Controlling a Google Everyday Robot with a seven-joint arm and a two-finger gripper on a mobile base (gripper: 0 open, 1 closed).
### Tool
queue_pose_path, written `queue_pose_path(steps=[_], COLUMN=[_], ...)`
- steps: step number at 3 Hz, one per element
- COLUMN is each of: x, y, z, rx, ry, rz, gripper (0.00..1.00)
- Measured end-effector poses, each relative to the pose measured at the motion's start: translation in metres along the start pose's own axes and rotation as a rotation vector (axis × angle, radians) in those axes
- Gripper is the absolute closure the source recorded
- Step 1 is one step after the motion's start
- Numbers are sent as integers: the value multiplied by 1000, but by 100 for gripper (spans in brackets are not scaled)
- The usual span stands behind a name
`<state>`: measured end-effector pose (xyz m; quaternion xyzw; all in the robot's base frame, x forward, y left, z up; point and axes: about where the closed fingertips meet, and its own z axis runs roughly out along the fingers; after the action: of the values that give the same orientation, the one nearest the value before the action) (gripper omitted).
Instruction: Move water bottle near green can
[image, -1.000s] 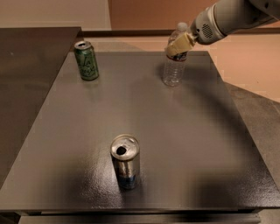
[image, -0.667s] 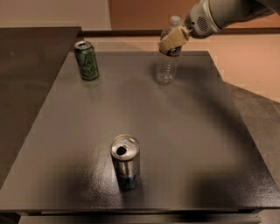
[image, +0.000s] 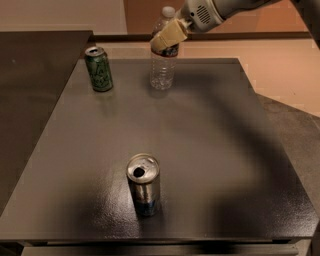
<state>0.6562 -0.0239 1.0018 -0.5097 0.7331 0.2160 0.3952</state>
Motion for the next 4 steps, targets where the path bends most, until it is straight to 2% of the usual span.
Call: queue_pose_path(steps=[2, 3, 4], x=[-42, -52, -52], y=[33, 40, 43], z=[47, 69, 89], rx=[-42, -40, -45], ry=[5, 27, 56], rz=[-101, -141, -161], gripper=[100, 100, 100])
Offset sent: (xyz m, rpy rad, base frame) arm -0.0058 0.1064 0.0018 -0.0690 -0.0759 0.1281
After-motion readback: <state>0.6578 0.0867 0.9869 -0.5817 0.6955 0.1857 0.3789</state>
